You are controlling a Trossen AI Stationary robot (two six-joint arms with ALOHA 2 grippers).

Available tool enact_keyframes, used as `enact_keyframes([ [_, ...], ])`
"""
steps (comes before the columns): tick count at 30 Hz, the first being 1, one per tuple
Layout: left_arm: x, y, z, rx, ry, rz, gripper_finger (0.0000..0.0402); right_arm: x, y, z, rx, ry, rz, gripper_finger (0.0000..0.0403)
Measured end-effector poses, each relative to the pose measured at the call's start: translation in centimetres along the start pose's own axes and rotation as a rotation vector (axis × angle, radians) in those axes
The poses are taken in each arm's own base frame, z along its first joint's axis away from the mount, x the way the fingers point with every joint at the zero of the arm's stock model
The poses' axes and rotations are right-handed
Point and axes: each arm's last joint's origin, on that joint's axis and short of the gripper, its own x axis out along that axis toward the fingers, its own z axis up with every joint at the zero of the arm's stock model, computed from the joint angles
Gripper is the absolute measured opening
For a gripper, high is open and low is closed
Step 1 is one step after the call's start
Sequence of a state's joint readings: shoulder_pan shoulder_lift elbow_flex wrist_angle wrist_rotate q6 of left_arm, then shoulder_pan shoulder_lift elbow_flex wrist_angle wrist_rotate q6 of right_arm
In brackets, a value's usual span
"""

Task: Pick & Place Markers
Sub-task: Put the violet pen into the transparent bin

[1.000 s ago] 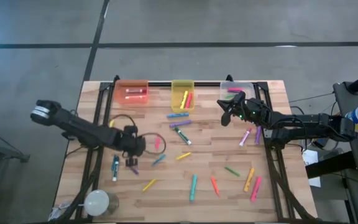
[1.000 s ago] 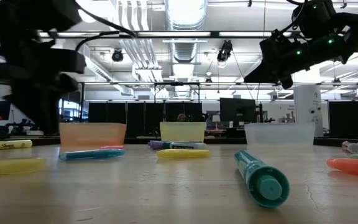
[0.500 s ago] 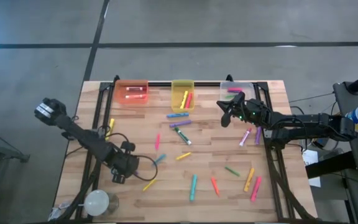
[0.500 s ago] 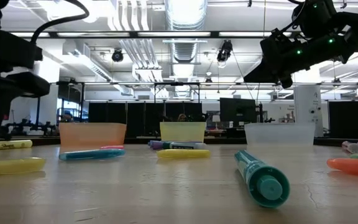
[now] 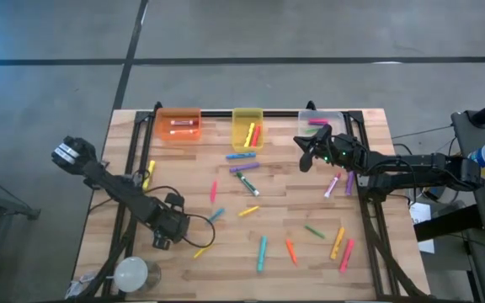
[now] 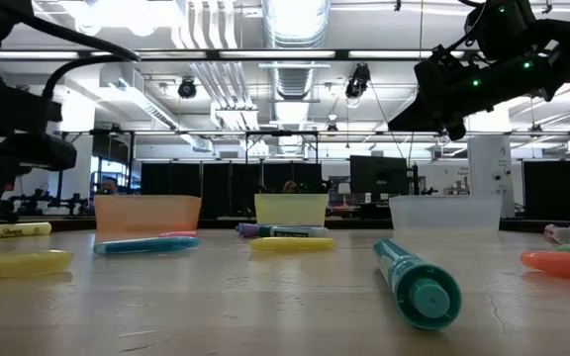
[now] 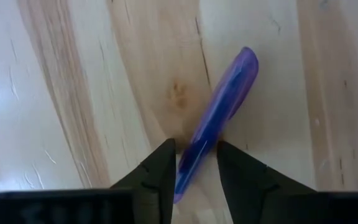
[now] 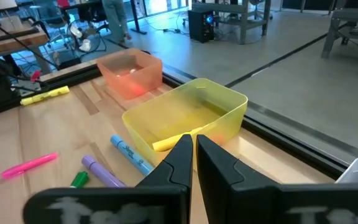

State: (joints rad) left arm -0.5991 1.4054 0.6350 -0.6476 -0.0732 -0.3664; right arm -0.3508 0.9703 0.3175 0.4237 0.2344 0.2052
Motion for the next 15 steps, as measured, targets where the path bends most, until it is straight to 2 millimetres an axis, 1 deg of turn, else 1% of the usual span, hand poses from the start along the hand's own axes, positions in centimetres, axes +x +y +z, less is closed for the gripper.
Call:
enact_keyframes([
  [2,0.2,0.0,0.0,-0.004,0.013,0.002,0.0097,0.0,0.0,0.0,0.000,0.000,0.000,0.0018],
  [4,0.3,0.0,0.0,-0.025,0.015,0.001,0.0076,0.0,0.0,0.0,0.009,0.000,0.000,0.0018],
  [8,-0.3,0.1,0.0,-0.069,-0.012,0.000,0.0027,-0.1,-0.1,-0.4,0.043,0.012,-0.003,0.0018],
  [12,-1.4,0.7,0.0,-0.091,-0.091,0.038,0.0023,-0.1,-0.3,-1.0,0.070,0.027,-0.012,0.0018],
  [15,-3.0,1.7,1.2,-0.119,-0.272,0.045,0.0023,-0.1,-0.5,-1.0,0.073,0.026,-0.023,0.0018],
])
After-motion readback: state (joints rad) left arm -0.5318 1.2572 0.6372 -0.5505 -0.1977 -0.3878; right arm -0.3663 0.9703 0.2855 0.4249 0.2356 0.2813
